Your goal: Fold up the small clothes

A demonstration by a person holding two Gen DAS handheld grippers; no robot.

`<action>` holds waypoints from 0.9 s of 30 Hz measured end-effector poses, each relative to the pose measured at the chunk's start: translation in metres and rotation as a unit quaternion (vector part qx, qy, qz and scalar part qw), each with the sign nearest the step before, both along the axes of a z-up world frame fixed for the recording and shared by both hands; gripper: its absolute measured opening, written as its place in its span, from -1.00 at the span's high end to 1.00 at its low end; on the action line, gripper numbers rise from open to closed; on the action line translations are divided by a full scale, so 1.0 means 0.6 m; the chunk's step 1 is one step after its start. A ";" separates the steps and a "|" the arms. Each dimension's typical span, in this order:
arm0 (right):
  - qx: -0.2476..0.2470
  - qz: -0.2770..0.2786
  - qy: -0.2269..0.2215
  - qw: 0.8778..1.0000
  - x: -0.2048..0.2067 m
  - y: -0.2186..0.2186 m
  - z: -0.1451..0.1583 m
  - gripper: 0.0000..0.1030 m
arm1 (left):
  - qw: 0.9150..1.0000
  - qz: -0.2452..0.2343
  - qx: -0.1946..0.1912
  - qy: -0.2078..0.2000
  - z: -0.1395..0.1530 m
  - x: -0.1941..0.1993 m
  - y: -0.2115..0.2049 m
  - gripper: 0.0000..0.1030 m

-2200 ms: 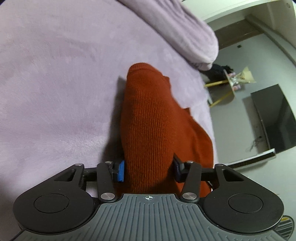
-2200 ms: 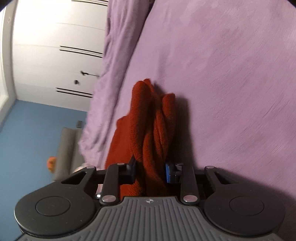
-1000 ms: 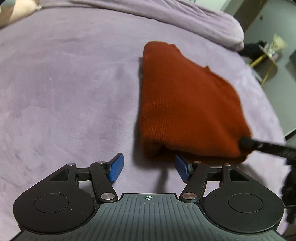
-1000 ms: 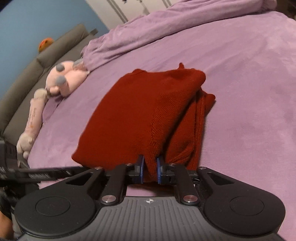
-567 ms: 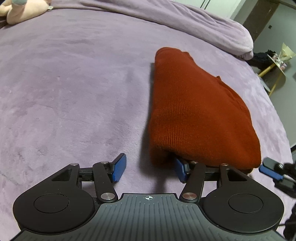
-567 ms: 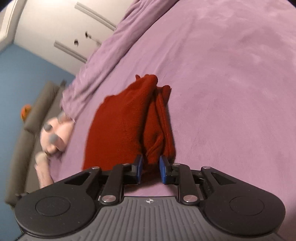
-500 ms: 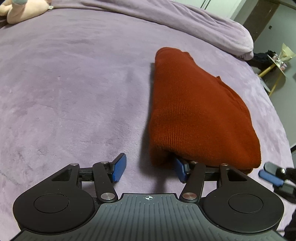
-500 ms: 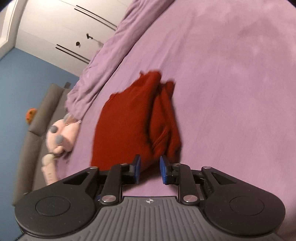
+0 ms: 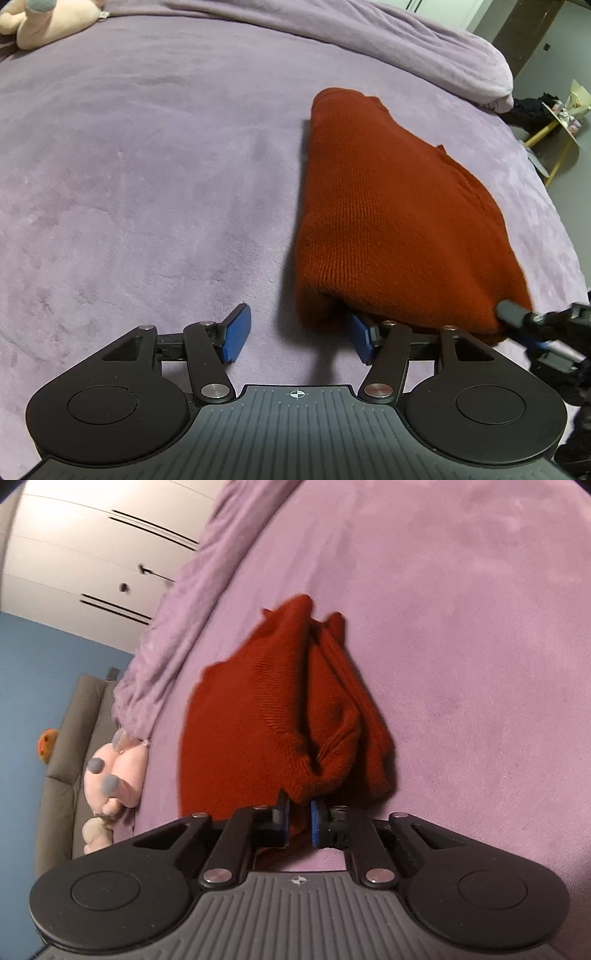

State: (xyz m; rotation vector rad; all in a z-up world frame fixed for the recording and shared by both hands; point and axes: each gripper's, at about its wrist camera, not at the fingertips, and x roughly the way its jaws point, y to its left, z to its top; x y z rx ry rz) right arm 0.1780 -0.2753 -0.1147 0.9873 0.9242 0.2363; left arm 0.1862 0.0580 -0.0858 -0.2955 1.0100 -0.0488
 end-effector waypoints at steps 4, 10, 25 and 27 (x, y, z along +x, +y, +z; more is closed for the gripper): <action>0.108 -0.042 -0.012 0.993 -0.014 -0.036 -0.022 0.86 | 1.000 0.000 0.006 0.000 0.001 -0.001 -0.005 -0.21; -0.096 0.007 -0.002 0.995 -0.006 -0.004 -0.005 0.86 | 1.000 0.001 0.013 0.004 0.004 -0.004 -0.003 -0.21; -0.171 0.011 -0.038 0.985 0.087 0.029 0.079 0.52 | 0.997 0.038 0.046 -0.057 0.079 0.071 -0.015 -0.43; -0.173 0.025 -0.042 0.984 0.117 0.045 0.076 0.58 | 0.997 0.026 0.044 -0.054 0.073 0.092 -0.037 -0.44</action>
